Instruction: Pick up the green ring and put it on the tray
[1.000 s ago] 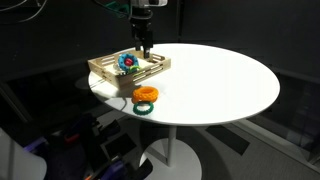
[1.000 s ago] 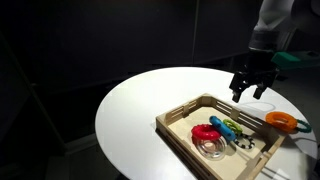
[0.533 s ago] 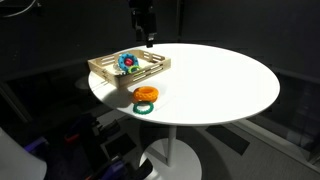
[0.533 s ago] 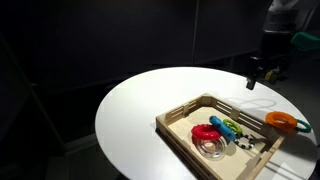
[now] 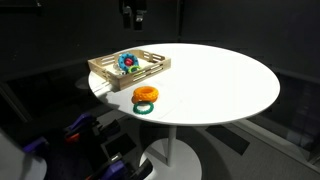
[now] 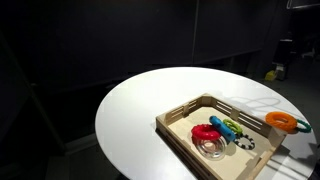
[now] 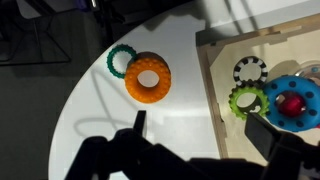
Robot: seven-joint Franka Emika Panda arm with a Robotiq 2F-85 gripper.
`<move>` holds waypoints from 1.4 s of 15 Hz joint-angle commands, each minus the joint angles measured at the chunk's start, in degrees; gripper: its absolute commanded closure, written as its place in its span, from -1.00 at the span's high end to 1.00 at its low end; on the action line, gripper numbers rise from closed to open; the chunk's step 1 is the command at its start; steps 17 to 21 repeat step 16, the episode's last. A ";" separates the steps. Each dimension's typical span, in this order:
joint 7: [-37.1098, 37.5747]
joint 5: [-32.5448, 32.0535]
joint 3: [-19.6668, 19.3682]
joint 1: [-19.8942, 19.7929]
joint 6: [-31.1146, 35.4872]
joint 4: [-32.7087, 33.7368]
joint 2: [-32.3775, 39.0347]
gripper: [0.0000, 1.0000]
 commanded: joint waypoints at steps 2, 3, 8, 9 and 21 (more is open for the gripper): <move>-4.21 -0.09 -1.02 -1.36 -7.28 3.04 -4.06 1.00; -4.84 0.06 -1.29 -1.52 -8.32 3.74 -4.60 1.00; -7.29 1.35 -2.46 -1.81 -12.14 7.46 -5.07 1.00; -7.95 1.94 -2.68 -1.66 -12.15 7.89 -4.33 1.00; -6.60 1.22 -1.83 -1.95 -10.40 6.11 -4.93 1.00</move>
